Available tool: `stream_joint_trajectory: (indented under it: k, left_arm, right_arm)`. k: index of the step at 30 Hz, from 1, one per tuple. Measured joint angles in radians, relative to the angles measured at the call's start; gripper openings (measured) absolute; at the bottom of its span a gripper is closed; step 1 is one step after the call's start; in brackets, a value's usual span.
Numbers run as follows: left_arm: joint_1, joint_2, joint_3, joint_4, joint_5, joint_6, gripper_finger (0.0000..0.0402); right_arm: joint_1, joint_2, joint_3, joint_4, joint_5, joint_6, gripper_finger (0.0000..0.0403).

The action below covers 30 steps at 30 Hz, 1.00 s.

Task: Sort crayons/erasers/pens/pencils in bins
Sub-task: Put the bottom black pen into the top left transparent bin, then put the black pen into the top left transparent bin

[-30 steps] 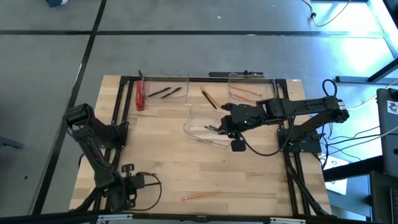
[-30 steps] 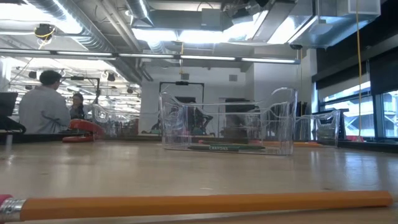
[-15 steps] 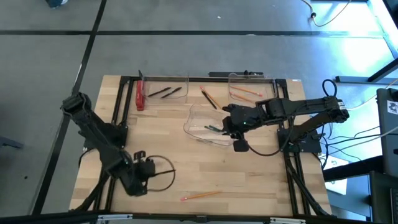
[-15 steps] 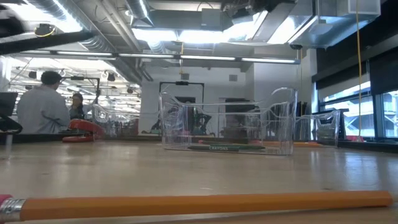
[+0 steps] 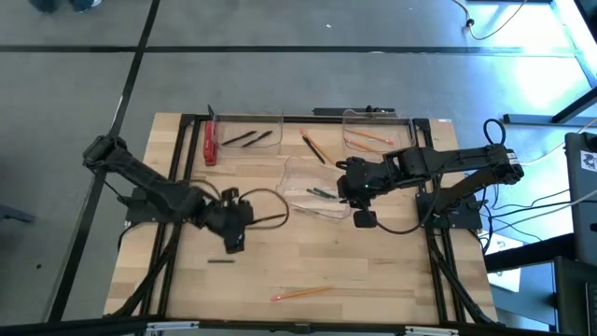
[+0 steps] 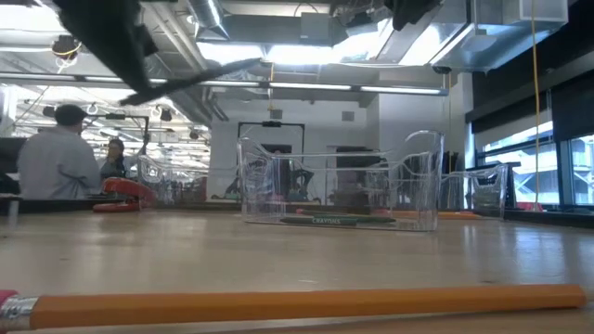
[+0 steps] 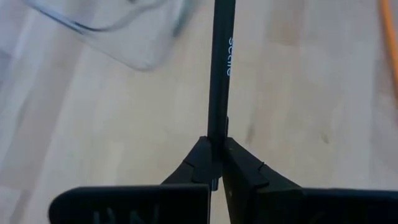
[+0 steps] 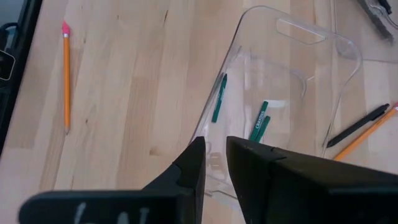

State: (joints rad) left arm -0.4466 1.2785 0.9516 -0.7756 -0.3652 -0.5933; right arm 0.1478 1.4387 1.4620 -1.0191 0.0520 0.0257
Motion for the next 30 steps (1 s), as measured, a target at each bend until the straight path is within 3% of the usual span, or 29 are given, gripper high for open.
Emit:
stream_joint_trajectory:
  k: [12,17,23,26,30]
  left_arm:
    - [0.29,-0.079,0.0,0.002,-0.117,0.119,0.0006]
    - [0.394,-0.096,0.001,-0.001,-0.07,0.16,0.0001]
    - [0.412,-0.097,0.001,-0.001,0.021,0.132,0.0001]
    - [0.394,-0.097,0.001,-0.004,0.109,0.024,0.0]
    - [0.341,-0.097,0.001,-0.071,0.148,-0.137,0.0]
  right_arm:
    - [0.0,0.0,0.0,0.004,0.0,0.0,0.0069]
    - [0.0,0.0,0.0,0.005,0.0,0.0,0.0069]
    - [0.0,0.0,0.0,0.015,0.0,-0.003,0.0069]
    - [0.0,0.0,0.0,0.026,0.0,-0.003,0.0069]
    - [0.0,0.0,0.0,0.031,0.0,-0.003,0.0069]
